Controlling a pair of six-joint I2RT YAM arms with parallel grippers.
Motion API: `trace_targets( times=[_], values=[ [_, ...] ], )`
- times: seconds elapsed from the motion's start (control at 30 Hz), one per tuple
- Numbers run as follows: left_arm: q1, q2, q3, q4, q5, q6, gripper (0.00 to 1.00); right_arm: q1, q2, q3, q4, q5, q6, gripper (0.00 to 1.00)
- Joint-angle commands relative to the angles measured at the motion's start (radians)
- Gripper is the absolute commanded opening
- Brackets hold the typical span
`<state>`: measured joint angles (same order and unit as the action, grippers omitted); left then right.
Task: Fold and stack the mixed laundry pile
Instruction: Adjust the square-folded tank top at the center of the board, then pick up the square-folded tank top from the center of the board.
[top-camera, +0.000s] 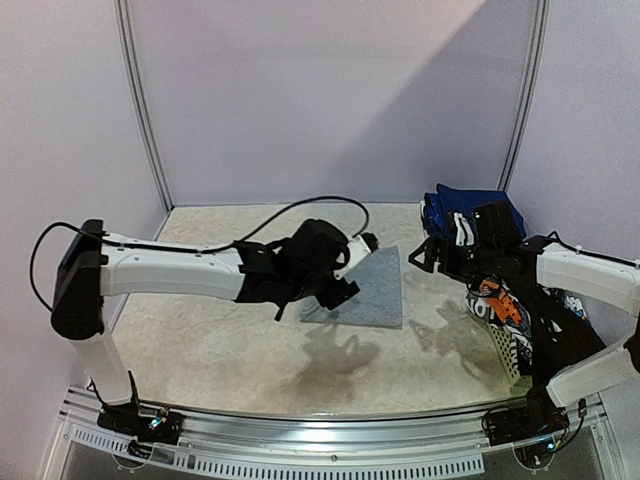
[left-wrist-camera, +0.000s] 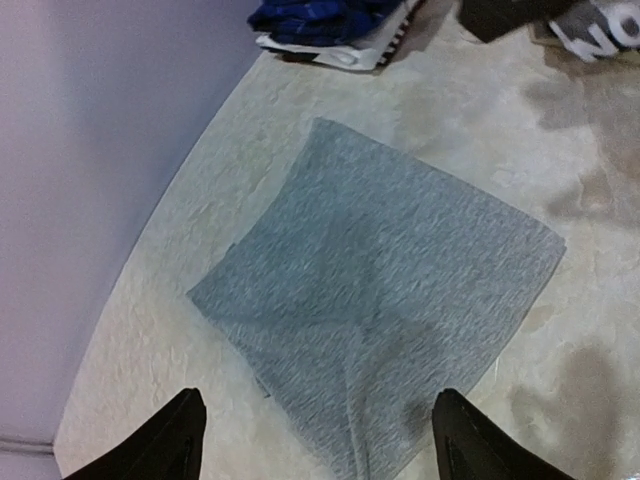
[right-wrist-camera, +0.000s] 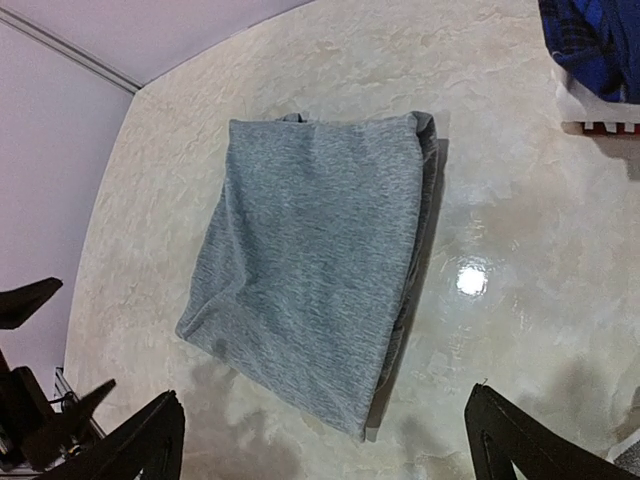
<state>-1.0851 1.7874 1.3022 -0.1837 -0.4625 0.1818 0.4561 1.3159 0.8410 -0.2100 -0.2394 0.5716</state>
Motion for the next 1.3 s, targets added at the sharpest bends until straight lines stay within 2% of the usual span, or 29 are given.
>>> trace_targets(
  times=[0.0,0.2,0.53,0.8,0.97,1.1,1.27],
  values=[
    [-0.085,0.171,0.106,-0.020,-0.066,0.288,0.79,-0.027,-0.058,-0.049,0.007,0.022,0.023,0.99],
    [-0.131,0.301,0.191,-0.034,0.027,0.423,0.75,-0.066,-0.169,-0.142,0.031,0.086,0.095,0.99],
    [-0.148,0.455,0.297,-0.014,0.042,0.535,0.68,-0.083,-0.271,-0.206,0.002,0.157,0.139,0.99],
    [-0.150,0.552,0.390,-0.064,0.031,0.572,0.59,-0.083,-0.291,-0.212,-0.011,0.163,0.128,0.99],
    [-0.150,0.586,0.421,-0.081,0.026,0.578,0.52,-0.083,-0.291,-0.209,-0.016,0.175,0.122,0.99],
    [-0.150,0.619,0.434,-0.065,-0.012,0.594,0.37,-0.086,-0.287,-0.205,-0.016,0.174,0.119,0.99],
    [-0.148,0.643,0.439,-0.027,-0.051,0.623,0.31,-0.084,-0.279,-0.198,-0.019,0.167,0.114,0.99]
  ],
)
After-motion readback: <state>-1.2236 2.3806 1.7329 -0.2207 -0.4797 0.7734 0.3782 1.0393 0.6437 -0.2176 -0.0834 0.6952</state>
